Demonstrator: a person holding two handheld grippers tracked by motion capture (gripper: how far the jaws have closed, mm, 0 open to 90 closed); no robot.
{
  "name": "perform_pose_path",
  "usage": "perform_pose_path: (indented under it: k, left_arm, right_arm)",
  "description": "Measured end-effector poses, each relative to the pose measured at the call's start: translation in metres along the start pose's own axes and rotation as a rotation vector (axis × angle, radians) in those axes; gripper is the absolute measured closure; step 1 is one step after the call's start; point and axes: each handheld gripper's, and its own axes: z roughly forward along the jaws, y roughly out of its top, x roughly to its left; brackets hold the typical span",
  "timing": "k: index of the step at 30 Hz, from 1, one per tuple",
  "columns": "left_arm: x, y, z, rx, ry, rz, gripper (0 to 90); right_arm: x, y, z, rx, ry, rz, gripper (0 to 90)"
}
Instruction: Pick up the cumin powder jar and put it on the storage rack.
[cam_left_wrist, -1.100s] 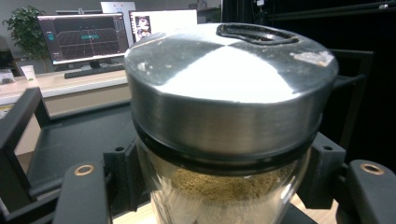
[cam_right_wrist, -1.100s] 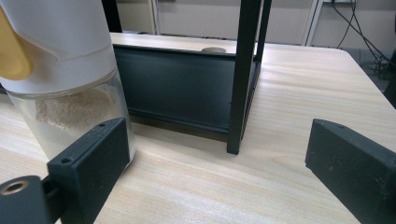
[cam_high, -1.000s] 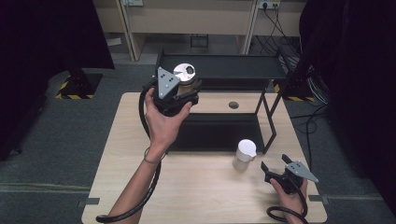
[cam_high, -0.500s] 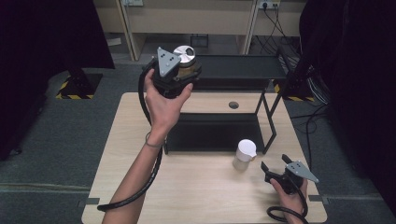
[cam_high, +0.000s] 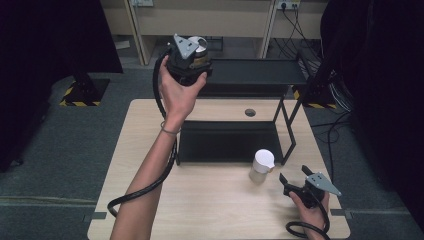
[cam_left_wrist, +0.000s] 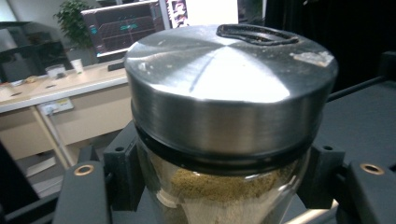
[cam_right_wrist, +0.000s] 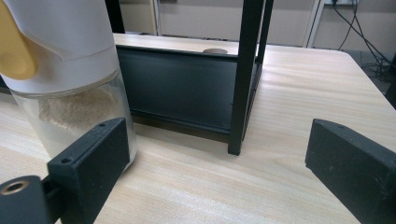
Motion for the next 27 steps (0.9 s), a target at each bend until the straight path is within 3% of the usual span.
perform_pose_path:
  k: [6,13,17,19,22,27]
  left_arm:
    - [0.0,0.004,0.015,0.038,0.018,-0.007,31.0]
    - [-0.001,-0.001,0.02,0.034,0.024,-0.029,31.0]
    - [0.002,-0.001,0.022,0.032,0.015,-0.049,30.9]
    - [0.008,-0.005,0.025,0.022,-0.005,-0.094,30.9]
    - [0.012,-0.008,0.027,0.017,-0.014,-0.121,30.9]
    - [0.016,-0.015,0.03,-0.01,-0.029,-0.124,30.8]
  right_arm:
    - [0.0,0.0,0.0,0.0,0.002,-0.001,6.5]
    - [-0.001,0.0,0.0,0.0,0.005,-0.002,6.5]
    - [-0.001,0.0,0.0,0.001,0.006,-0.004,6.5]
    - [0.0,0.001,0.0,0.003,0.006,-0.007,6.5]
    - [0.0,0.0,0.0,0.002,0.006,-0.006,6.5]
    - [-0.001,0.001,0.0,0.005,0.007,-0.005,6.5]
